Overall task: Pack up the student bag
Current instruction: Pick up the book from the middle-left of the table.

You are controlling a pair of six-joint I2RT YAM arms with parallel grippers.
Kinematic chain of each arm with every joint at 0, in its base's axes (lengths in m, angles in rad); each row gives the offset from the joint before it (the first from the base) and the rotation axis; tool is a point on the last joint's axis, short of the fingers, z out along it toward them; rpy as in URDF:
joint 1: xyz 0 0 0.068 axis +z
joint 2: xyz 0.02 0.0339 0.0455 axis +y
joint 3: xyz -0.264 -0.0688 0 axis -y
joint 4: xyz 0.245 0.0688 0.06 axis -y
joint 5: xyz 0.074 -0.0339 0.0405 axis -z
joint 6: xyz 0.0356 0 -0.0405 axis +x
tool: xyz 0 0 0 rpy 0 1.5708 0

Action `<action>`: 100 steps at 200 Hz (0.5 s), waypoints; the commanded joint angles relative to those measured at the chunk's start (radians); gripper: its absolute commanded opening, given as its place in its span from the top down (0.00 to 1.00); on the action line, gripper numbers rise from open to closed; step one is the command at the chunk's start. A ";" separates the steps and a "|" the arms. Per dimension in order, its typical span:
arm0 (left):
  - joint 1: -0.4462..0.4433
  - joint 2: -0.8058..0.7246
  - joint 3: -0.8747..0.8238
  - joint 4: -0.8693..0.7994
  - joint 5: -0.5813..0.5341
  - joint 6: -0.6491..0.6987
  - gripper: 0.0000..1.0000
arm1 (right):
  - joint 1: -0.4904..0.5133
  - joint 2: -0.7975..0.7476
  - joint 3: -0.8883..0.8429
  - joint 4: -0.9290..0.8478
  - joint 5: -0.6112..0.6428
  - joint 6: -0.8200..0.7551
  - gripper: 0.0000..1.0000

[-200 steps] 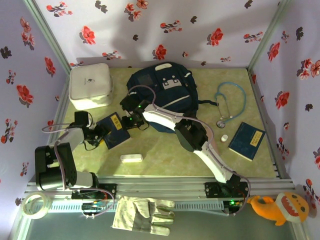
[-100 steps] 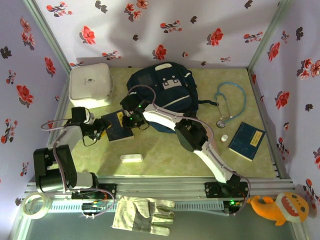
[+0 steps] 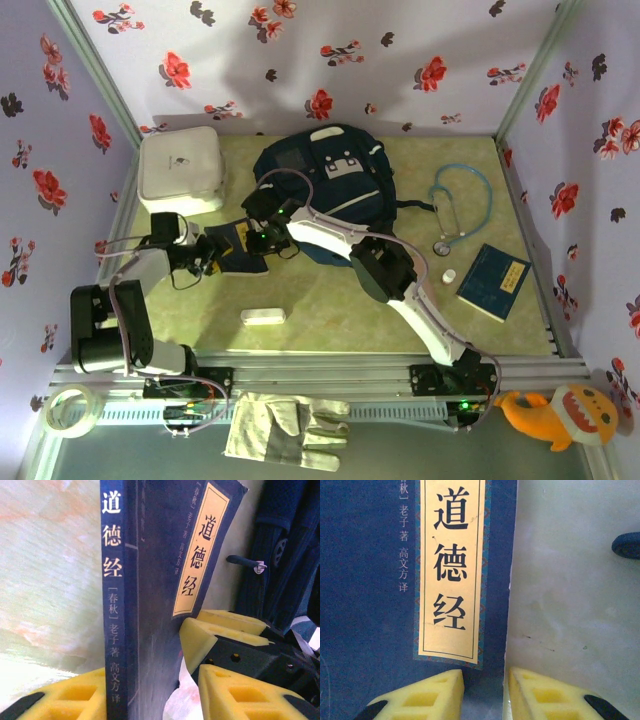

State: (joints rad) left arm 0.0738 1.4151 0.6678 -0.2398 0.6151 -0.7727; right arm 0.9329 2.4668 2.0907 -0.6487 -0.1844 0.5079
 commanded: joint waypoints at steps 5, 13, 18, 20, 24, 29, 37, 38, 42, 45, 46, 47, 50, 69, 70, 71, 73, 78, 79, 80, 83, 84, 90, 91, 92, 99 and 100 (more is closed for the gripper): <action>-0.011 0.013 0.037 0.039 0.056 -0.008 0.64 | -0.006 0.054 -0.040 -0.038 0.013 0.016 0.70; -0.011 0.013 0.038 0.036 0.054 -0.007 0.67 | -0.007 0.052 -0.039 -0.038 0.013 0.016 0.71; -0.011 0.012 0.038 0.033 0.048 -0.006 0.69 | -0.007 0.049 -0.036 -0.041 0.015 0.016 0.71; -0.011 0.012 0.037 0.033 0.046 -0.006 0.69 | -0.007 0.049 -0.035 -0.042 0.016 0.017 0.71; -0.011 0.009 0.037 0.029 0.041 -0.006 0.71 | -0.007 0.046 -0.033 -0.045 0.017 0.019 0.71; -0.011 0.006 0.036 0.023 0.032 -0.004 0.72 | -0.009 0.041 -0.023 -0.051 0.017 0.021 0.71; -0.011 0.000 0.038 0.013 0.016 -0.001 0.75 | -0.010 0.030 -0.012 -0.057 0.016 0.023 0.70; -0.011 -0.001 0.039 0.012 0.014 -0.001 0.76 | -0.010 0.029 -0.011 -0.058 0.016 0.024 0.70; -0.010 -0.006 0.040 0.006 0.007 0.003 0.77 | -0.012 0.020 -0.008 -0.058 0.017 0.024 0.69; -0.011 -0.010 0.041 0.002 0.002 0.004 0.78 | -0.012 0.012 -0.008 -0.058 0.017 0.025 0.69; -0.010 -0.011 0.042 0.000 0.001 0.004 0.79 | -0.012 0.011 -0.008 -0.058 0.018 0.026 0.69; -0.011 -0.012 0.042 -0.002 0.000 0.006 0.79 | -0.012 0.008 -0.008 -0.057 0.019 0.027 0.68; -0.011 -0.016 0.045 -0.008 -0.004 0.008 0.81 | -0.014 -0.001 -0.007 -0.056 0.021 0.028 0.68; -0.011 -0.049 0.057 -0.034 -0.021 0.014 0.95 | -0.024 -0.078 -0.031 -0.032 0.027 0.040 0.61; -0.010 -0.051 0.057 -0.037 -0.021 0.015 0.95 | -0.026 -0.083 -0.034 -0.029 0.028 0.041 0.61; -0.011 -0.052 0.058 -0.039 -0.022 0.015 0.96 | -0.026 -0.088 -0.036 -0.027 0.028 0.043 0.61; -0.011 -0.056 0.058 -0.042 -0.024 0.014 0.98 | -0.027 -0.097 -0.042 -0.023 0.027 0.044 0.60; -0.011 -0.066 0.062 -0.048 -0.026 0.014 1.00 | -0.032 -0.123 -0.060 -0.006 0.027 0.052 0.58; -0.011 -0.067 0.063 -0.049 -0.026 0.014 1.00 | -0.034 -0.129 -0.064 -0.002 0.026 0.053 0.58; -0.011 -0.069 0.063 -0.050 -0.027 0.014 1.00 | -0.035 -0.135 -0.070 0.001 0.025 0.055 0.57; -0.011 -0.076 0.064 -0.053 -0.028 0.015 1.00 | -0.038 -0.149 -0.083 0.013 0.026 0.059 0.56; -0.011 -0.078 0.065 -0.055 -0.028 0.013 1.00 | -0.040 -0.157 -0.088 0.017 0.025 0.062 0.55; -0.011 -0.091 0.067 -0.058 -0.027 0.010 1.00 | -0.047 -0.193 -0.120 0.049 0.021 0.073 0.52; -0.011 -0.092 0.067 -0.058 -0.027 0.008 1.00 | -0.048 -0.199 -0.126 0.053 0.020 0.076 0.52; -0.011 -0.095 0.067 -0.058 -0.028 0.007 1.00 | -0.050 -0.206 -0.133 0.057 0.019 0.079 0.51; -0.011 -0.113 0.069 -0.060 -0.026 -0.003 1.00 | -0.060 -0.252 -0.179 0.100 0.011 0.097 0.48; -0.012 -0.116 0.069 -0.060 -0.027 -0.006 1.00 | -0.062 -0.259 -0.189 0.106 0.010 0.100 0.48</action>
State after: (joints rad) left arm 0.0689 1.3682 0.6975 -0.2714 0.5941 -0.7723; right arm 0.9028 2.3783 2.0014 -0.6334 -0.1799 0.5518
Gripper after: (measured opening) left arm 0.113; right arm 0.479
